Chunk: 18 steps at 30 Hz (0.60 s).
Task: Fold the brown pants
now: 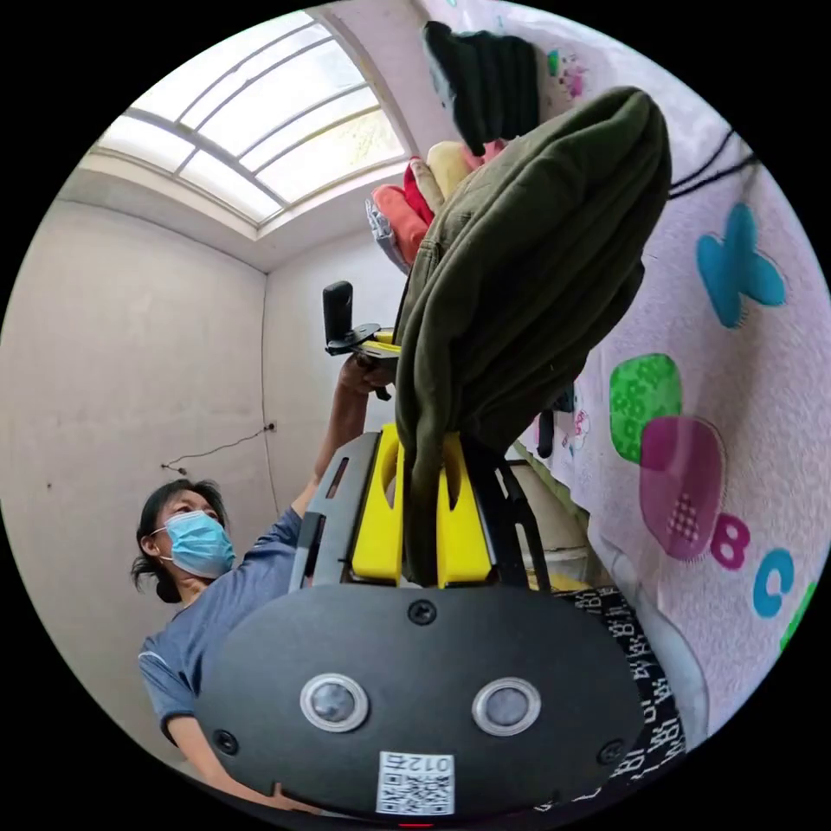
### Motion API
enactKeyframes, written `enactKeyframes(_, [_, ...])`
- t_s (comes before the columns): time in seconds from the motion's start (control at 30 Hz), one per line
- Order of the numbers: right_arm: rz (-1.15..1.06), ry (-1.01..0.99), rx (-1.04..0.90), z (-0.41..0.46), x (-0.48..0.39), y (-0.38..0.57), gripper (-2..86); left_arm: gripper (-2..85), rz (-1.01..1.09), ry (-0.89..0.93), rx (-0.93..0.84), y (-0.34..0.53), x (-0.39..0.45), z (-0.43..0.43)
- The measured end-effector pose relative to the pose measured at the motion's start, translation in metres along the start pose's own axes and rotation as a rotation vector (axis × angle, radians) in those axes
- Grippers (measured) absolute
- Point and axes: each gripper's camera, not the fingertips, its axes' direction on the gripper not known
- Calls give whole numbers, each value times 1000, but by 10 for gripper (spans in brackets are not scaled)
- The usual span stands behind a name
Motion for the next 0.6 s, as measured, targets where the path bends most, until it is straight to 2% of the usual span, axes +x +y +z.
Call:
enactKeyframes(0.2, [-195,45,-176,155,-68,-125,41,116,-130,-133,191,160,-85,-89])
enactKeyframes(0.33, [-301,127,-282,249,-91,-192,39,117,-237,-166,344,263,-149,-113])
enactKeyframes(0.4, [-324,186,-343,304,-86,-227,38,117,-297,-154,416,322,-197,-105])
enactKeyframes(0.53, [-279,313,-426,375,-40,-262,36,118,-349,-88,465,384,-286,-54])
enactKeyframes(0.6, [-134,407,-444,400,8,-275,35,118,-412,28,476,409,-357,8])
